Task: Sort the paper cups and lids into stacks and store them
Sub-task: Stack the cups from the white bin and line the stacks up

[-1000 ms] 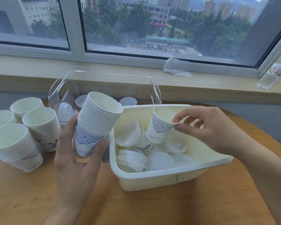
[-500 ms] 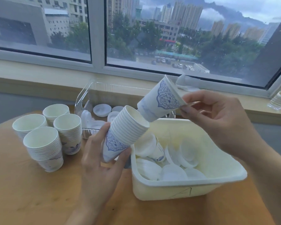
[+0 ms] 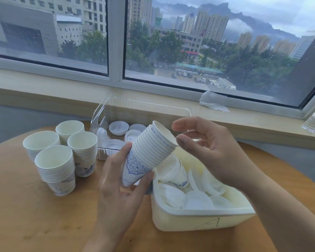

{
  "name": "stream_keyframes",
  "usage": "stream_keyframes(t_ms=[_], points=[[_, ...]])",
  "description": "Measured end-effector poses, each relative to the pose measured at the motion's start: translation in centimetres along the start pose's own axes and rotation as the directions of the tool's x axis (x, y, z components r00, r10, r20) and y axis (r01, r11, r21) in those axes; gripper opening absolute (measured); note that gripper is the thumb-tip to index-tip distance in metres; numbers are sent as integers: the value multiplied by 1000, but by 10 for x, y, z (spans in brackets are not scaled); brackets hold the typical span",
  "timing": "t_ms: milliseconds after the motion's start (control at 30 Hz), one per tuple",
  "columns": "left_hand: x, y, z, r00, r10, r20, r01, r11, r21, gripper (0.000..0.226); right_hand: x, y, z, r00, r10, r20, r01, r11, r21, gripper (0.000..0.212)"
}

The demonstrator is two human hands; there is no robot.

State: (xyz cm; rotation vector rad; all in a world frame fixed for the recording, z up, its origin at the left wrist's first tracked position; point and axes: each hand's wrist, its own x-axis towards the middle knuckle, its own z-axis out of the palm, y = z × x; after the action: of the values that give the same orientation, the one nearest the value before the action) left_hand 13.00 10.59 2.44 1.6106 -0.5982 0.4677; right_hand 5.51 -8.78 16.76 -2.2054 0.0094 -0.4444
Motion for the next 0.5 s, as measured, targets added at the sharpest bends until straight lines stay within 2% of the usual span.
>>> stream_keyframes(t_ms=[367,400,500], points=[[1,0,-1,1000,26,12,-26,998,50,74,4,16,2,999,43,11,-44,994,104,27],[1,0,-1,1000,17,12,-18,999,48,74,6,22,-3,998,51,19,-52,997,49,24],[0,1,0,1000,-12,10,12,1000,27,74,12,44,-14,983,125,132,-83,954,-287,16]])
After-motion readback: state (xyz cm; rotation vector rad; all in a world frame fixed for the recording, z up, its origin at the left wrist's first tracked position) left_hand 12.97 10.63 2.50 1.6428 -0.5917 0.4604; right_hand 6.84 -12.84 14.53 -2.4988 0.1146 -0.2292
